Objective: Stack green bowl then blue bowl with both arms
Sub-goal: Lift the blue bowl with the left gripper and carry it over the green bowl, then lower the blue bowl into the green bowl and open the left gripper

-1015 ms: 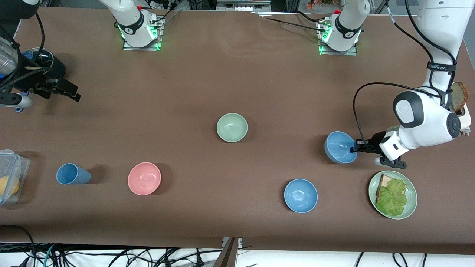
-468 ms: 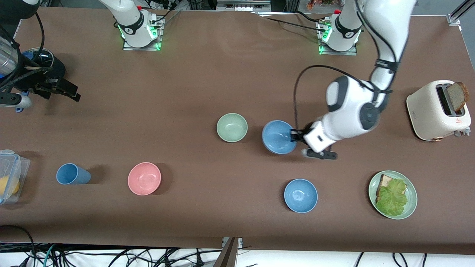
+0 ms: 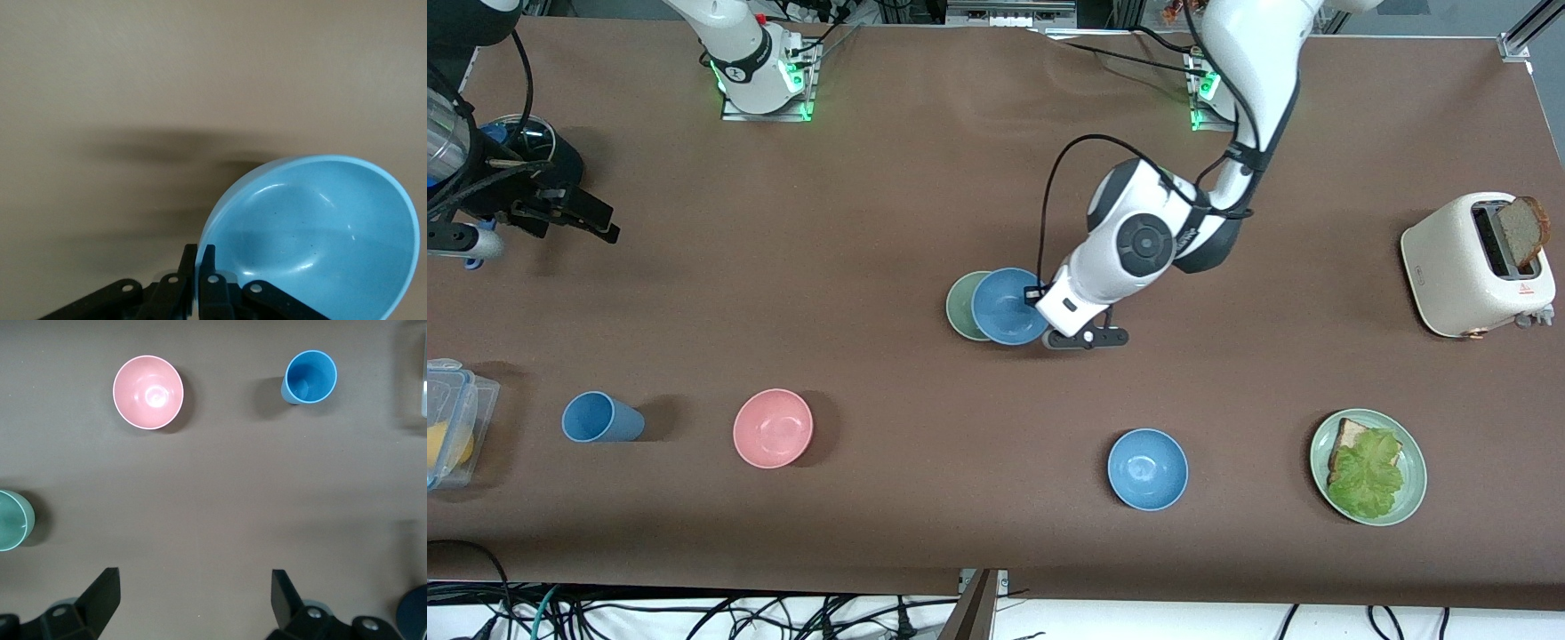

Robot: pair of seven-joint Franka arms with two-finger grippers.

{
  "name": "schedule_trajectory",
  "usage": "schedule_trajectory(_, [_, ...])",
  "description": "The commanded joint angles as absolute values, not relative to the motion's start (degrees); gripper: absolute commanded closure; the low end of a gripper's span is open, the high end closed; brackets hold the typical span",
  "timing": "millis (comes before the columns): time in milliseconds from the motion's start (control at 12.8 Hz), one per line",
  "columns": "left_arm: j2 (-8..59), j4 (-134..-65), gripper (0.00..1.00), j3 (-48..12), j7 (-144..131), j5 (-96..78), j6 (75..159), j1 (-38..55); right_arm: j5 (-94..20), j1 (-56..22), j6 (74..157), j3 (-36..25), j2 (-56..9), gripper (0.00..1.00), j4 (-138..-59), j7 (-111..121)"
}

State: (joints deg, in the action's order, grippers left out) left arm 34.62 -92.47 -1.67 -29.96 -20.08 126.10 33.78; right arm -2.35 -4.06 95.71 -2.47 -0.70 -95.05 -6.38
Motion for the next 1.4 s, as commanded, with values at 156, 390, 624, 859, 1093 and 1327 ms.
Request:
schedule_trajectory(156, [38.23, -89.47, 1.0, -0.62, -34.97, -18.72, 125.95, 37.78, -1.76, -3.43, 94.31, -2.11, -1.58, 0.0, -93.16, -5.89])
schedule_trajectory(390, [38.58, -89.38, 1.0, -0.53, -35.6, -18.72, 126.04, 38.41, -1.84, -3.43, 94.31, -2.11, -1.58, 0.0, -93.16, -5.89])
schedule_trajectory(624, [39.02, -89.3, 1.0, -0.53, -35.77, -18.72, 126.04, 38.58, -1.84, -3.43, 94.31, -2.11, -1.58, 0.0, -93.16, -5.89])
schedule_trajectory(859, [39.81, -88.68, 0.87, -0.61, -37.87, -18.72, 127.18, 38.67, -1.76, -3.43, 94.39, -2.11, -1.67, 0.0, -93.16, -5.89])
schedule_trajectory(1093, [39.99, -88.42, 0.63, -0.62, -38.41, -18.81, 127.27, 38.67, -1.85, -3.34, 94.39, -2.11, -1.84, 0.0, -93.16, -5.8])
schedule_trajectory(1327, [38.77, -86.14, 0.43, -0.35, -38.58, -19.6, 126.39, 37.8, -1.76, -3.25, 94.48, -2.11, -1.85, 0.0, -93.16, -5.8])
